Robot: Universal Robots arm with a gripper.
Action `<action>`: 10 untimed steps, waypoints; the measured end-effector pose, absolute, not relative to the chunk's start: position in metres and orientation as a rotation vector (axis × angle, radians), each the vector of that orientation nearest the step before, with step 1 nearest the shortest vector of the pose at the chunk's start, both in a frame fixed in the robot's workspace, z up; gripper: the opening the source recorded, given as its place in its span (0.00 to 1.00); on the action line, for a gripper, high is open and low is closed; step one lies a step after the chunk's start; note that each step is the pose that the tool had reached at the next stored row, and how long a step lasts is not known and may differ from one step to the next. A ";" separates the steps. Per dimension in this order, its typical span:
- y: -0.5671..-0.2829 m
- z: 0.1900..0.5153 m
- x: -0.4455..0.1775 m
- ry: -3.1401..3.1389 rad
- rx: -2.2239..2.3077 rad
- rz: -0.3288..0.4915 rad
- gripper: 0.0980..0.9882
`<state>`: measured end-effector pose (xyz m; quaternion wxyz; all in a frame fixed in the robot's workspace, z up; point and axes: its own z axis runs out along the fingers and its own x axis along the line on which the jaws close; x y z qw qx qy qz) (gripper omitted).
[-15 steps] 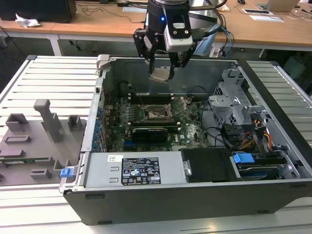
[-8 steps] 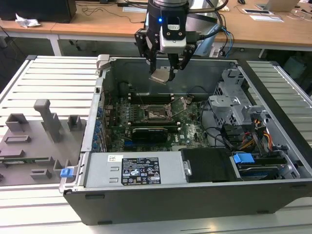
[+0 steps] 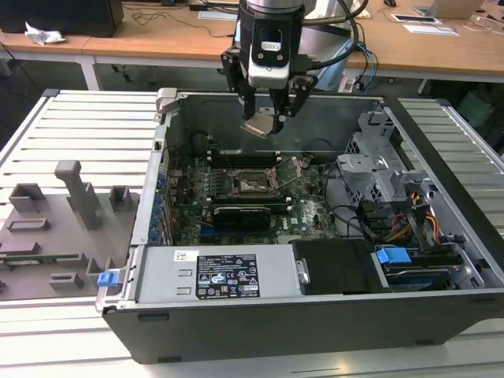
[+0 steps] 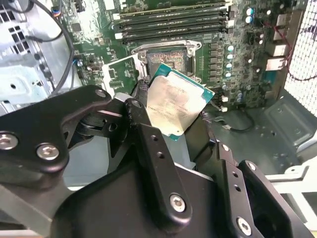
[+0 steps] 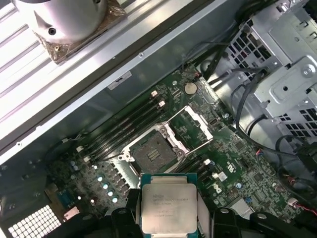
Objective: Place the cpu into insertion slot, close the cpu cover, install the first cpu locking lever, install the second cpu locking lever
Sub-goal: 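Place the cpu into insertion slot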
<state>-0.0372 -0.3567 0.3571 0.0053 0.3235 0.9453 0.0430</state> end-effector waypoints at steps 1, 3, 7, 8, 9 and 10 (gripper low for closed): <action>-0.357 0.356 -0.037 2.958 1.017 0.134 0.50; -0.357 0.354 -0.037 2.957 1.020 0.134 0.50; -0.357 0.349 -0.037 2.951 1.034 0.130 0.50; -0.357 0.348 -0.037 2.944 1.051 0.129 0.50; -0.357 0.348 -0.037 2.935 1.073 0.129 0.50; -0.357 0.347 -0.037 2.923 1.104 0.128 0.50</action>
